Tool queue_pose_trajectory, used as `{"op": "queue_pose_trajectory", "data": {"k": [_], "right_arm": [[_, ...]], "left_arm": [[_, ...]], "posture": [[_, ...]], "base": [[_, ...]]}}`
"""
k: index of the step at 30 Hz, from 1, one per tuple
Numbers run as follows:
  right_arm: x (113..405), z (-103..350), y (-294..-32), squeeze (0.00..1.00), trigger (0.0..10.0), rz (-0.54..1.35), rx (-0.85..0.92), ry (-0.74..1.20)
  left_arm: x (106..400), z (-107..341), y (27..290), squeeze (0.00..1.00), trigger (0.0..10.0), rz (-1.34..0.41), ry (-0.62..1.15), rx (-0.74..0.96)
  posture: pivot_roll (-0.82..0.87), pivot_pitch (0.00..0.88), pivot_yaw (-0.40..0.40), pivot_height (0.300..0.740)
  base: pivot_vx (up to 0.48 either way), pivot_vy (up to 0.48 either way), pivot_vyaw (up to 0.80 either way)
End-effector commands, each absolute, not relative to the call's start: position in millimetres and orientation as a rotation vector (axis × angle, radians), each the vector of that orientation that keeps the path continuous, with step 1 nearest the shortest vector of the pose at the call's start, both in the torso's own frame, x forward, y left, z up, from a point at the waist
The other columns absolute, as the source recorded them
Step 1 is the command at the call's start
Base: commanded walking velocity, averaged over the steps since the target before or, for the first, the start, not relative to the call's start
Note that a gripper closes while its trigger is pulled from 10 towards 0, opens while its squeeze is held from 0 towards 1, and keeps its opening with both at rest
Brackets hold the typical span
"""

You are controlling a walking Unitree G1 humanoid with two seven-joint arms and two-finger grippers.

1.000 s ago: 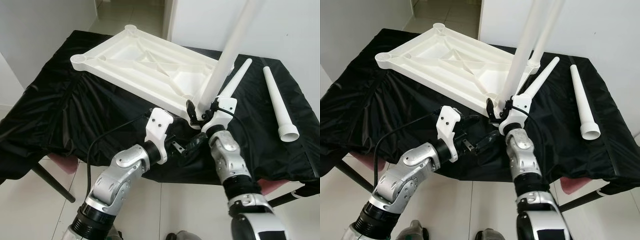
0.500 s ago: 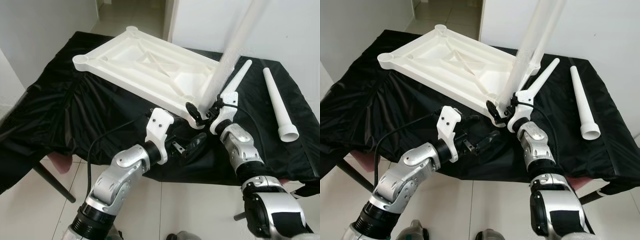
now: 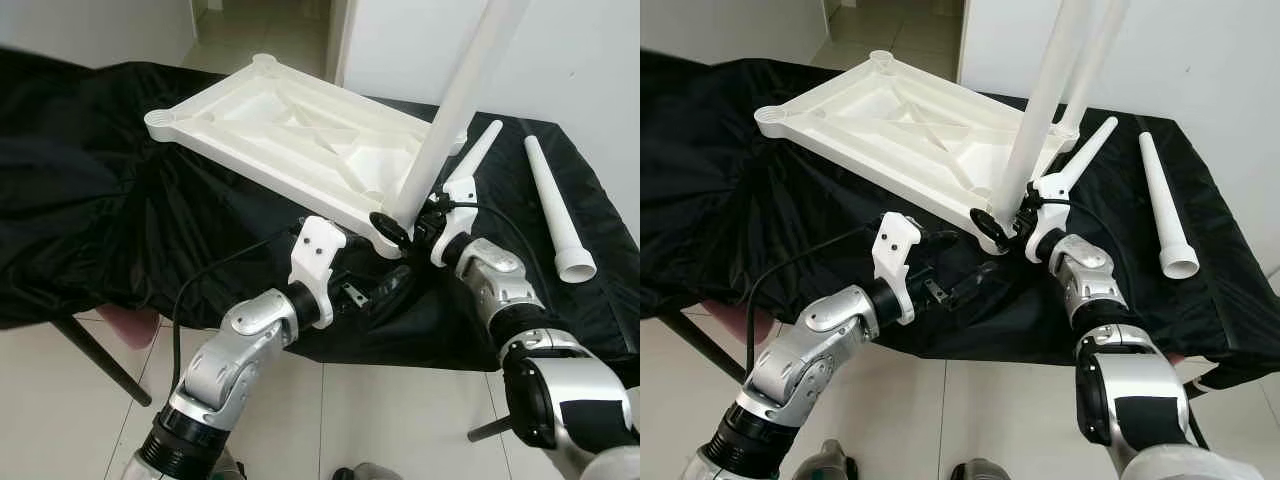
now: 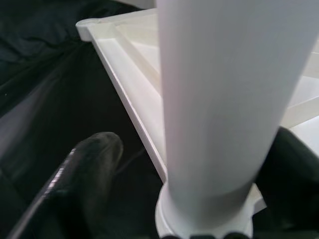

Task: Building children table

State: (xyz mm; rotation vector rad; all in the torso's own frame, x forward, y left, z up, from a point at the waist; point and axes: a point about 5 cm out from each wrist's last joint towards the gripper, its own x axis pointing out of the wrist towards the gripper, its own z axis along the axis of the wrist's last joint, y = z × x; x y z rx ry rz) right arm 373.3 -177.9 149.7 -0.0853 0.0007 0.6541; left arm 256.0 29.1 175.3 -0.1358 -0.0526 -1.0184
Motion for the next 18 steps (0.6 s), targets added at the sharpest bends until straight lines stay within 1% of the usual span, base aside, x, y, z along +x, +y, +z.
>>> {"op": "queue_pose_trajectory", "data": {"k": [1, 2, 3, 14, 18], "right_arm": [[371, 143, -175, 0.00, 3.5, 0.701, -0.099, 0.037], [371, 143, -175, 0.00, 3.5, 0.701, -0.099, 0.037], [370, 142, -176, 0.00, 0.0, 0.717, -0.093, 0.045], [363, 133, -173, 0.00, 0.0, 0.787, -0.072, 0.048], [358, 131, -166, 0.00, 0.0, 0.871, -0.052, 0.026]], "left_arm": [[253, 176, 27, 0.00, 10.0, -1.062, -0.046, -0.138], [253, 176, 27, 0.00, 10.0, -1.062, -0.046, -0.138], [253, 176, 27, 0.00, 10.0, -1.063, -0.046, -0.138], [253, 176, 28, 0.00, 10.0, -1.064, -0.044, -0.142], [253, 176, 27, 0.00, 10.0, -1.064, -0.044, -0.143]], "posture": [[0.10, 0.004, -0.047, 0.740], [0.10, 0.004, -0.047, 0.740], [0.10, 0.006, -0.047, 0.740], [0.09, 0.018, -0.041, 0.740], [0.09, 0.025, -0.043, 0.740]], "base": [[0.000, 0.000, 0.00], [0.000, 0.000, 0.00], [0.000, 0.000, 0.00], [0.000, 0.000, 0.00], [0.000, 0.000, 0.00]]}}
